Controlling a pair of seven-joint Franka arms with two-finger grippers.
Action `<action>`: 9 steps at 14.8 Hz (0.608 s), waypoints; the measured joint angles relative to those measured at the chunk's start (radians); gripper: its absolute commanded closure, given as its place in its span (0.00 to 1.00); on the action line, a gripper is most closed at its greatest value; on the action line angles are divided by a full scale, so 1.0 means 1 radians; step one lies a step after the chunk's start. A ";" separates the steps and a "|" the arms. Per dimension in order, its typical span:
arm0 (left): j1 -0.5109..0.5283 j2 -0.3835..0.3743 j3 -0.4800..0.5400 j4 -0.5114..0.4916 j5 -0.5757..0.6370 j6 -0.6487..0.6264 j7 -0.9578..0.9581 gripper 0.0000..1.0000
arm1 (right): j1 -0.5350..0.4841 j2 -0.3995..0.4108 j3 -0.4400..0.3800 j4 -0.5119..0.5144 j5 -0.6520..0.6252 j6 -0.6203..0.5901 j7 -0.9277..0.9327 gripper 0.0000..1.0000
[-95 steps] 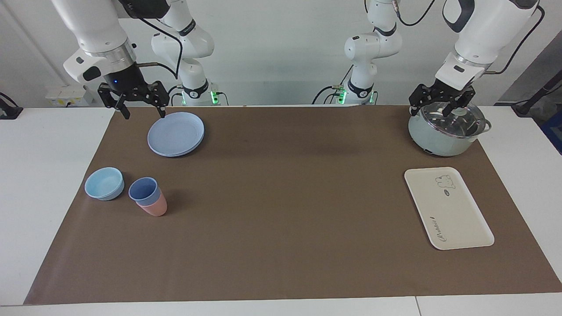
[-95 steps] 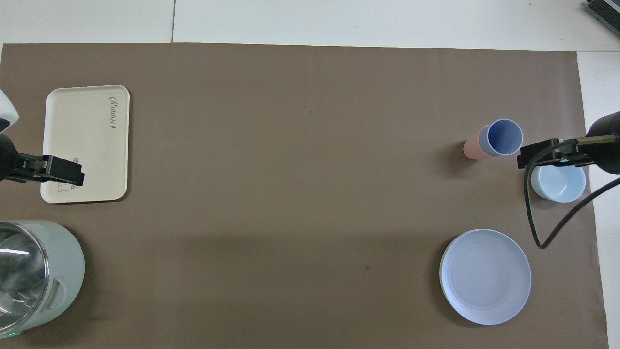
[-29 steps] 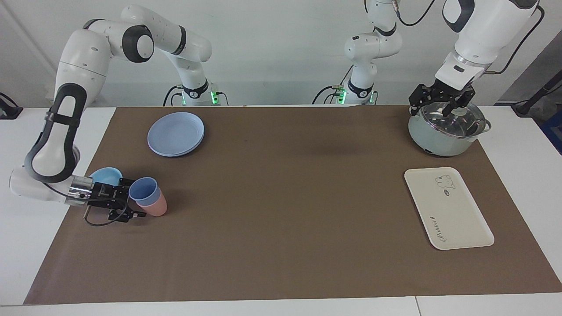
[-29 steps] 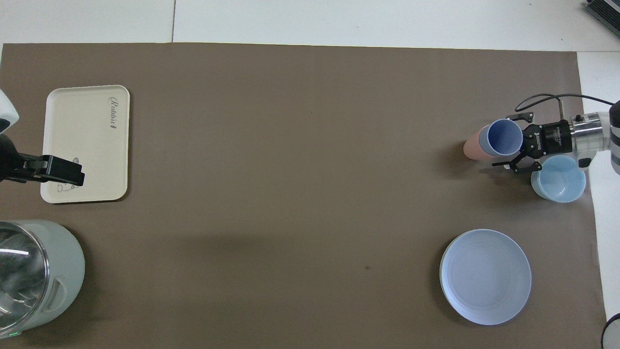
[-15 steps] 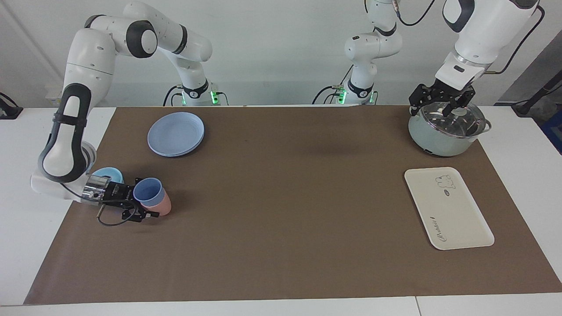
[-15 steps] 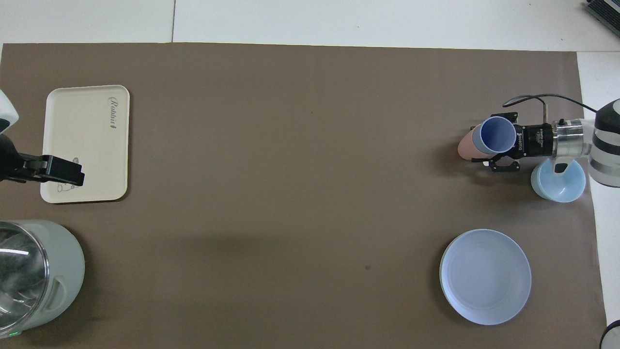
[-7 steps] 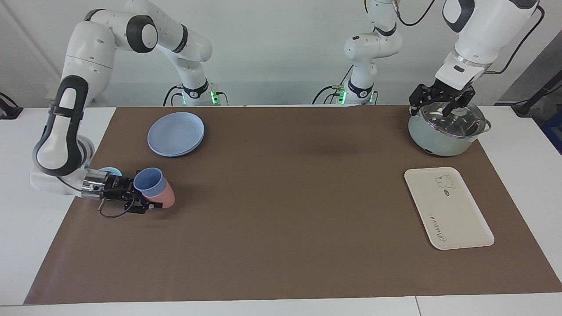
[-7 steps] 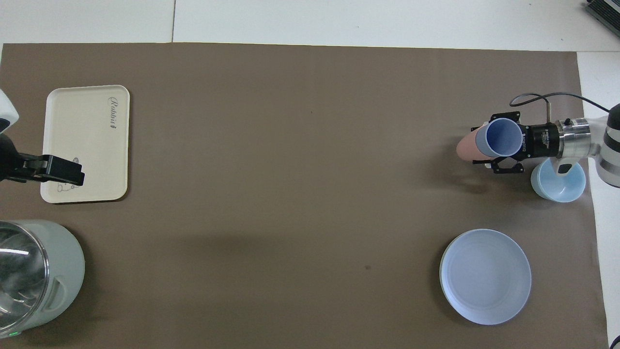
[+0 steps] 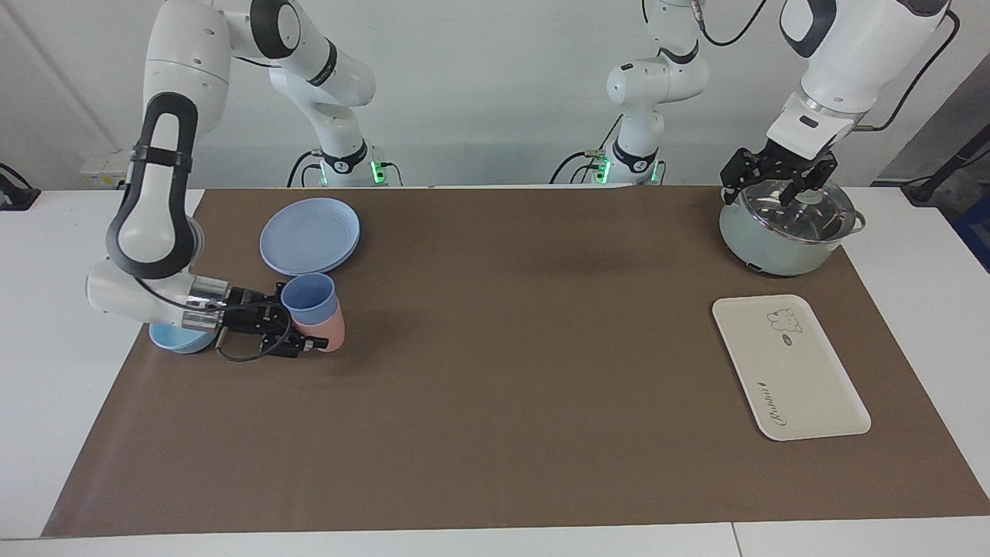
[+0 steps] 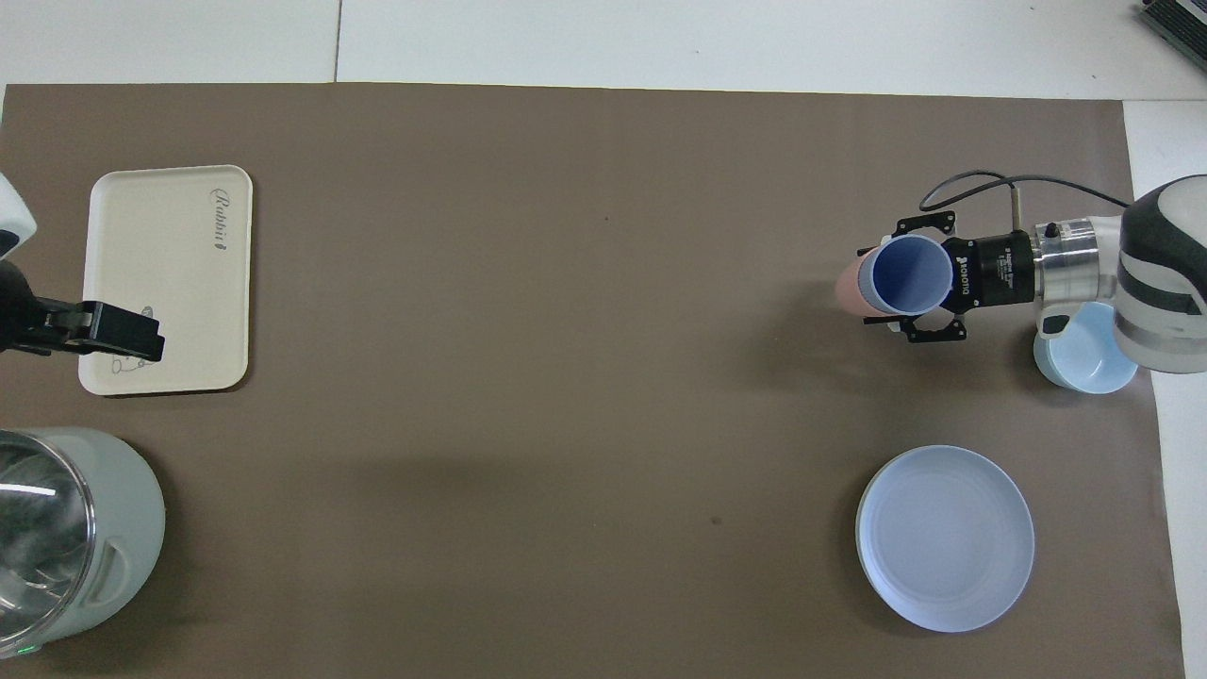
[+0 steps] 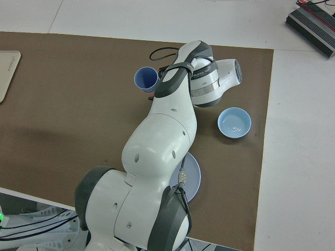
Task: Place cup on tray
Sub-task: 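Lift the cups with the right gripper while the left gripper reaches over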
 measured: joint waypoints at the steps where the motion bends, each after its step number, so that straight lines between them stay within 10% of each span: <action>1: 0.000 0.000 0.000 0.000 0.000 0.000 0.000 0.00 | 0.028 -0.030 0.000 -0.034 0.000 0.039 0.018 1.00; 9: -0.016 0.000 -0.029 0.000 -0.038 0.004 -0.141 0.00 | 0.247 -0.231 0.001 -0.105 0.001 0.153 0.415 1.00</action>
